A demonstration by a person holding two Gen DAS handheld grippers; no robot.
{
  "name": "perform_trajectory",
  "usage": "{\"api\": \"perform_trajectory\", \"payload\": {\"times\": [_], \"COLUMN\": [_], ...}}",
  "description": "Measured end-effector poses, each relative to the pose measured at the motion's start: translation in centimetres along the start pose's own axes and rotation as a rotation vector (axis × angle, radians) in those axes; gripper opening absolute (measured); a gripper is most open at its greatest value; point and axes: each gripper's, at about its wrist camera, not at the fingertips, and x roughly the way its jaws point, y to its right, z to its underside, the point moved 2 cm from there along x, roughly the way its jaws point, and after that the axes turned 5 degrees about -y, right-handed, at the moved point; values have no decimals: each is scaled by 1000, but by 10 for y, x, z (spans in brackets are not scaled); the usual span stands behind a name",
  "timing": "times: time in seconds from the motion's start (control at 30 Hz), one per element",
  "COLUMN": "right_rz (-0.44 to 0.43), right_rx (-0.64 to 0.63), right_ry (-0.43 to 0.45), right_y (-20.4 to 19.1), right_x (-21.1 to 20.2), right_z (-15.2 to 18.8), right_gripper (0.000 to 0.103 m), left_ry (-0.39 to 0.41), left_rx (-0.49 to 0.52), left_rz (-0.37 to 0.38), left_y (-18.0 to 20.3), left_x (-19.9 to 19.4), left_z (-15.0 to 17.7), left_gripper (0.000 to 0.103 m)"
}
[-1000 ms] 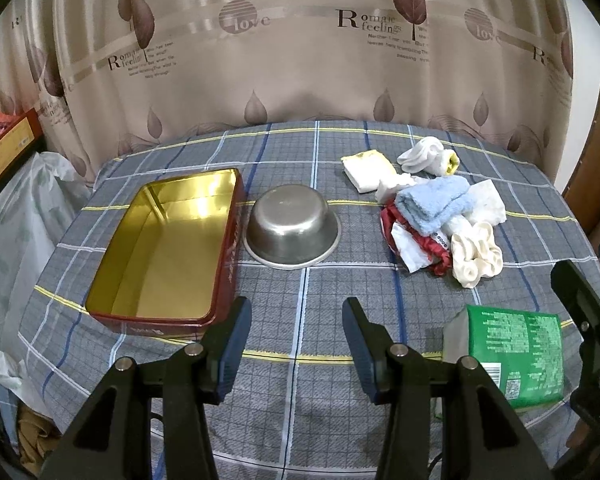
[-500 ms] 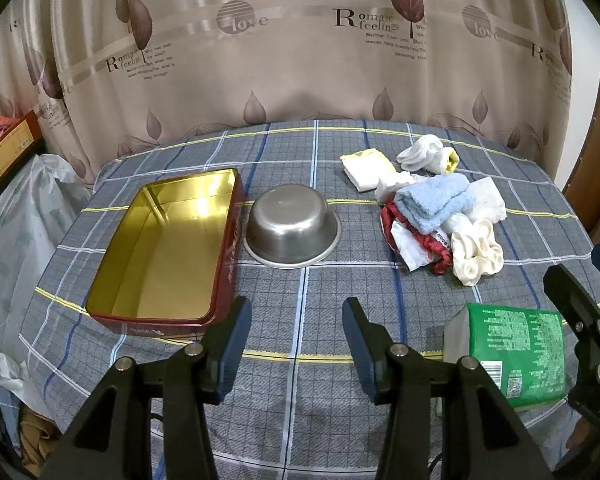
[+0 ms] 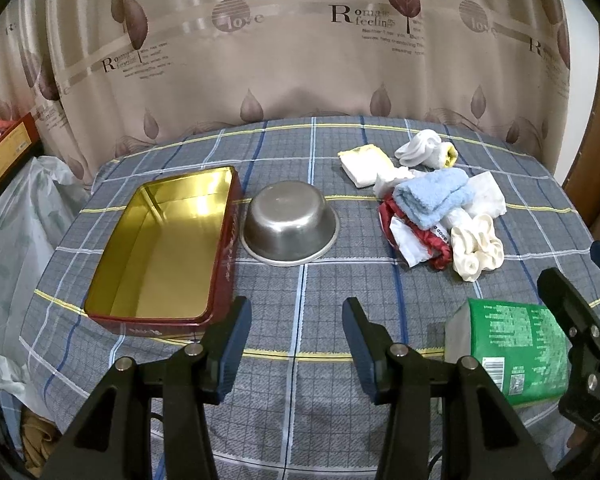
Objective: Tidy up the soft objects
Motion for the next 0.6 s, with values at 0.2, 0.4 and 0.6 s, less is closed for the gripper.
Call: {"api": "perform_trajectory", "payload": {"times": [0.2,0.4,0.6], "right_rz": [-10,-33,-43], "right_rx": [-8,-26,-102], "right_ry": [-30,-132,-290], "right_y": [2,9,21], "right_x": [5,22,51], "right_z": [-2,-7,-17], "right_gripper": [102,102,96], "left_ry": [-3,-16,-39], "left_rx": [-9,8,45], "left_rz": [-13,-29,-15], "left_y": [-6,-15,-12], "left_x": [6,22,40], "left_z": [-3,-8,-11], "left_gripper": [48,48,48]}}
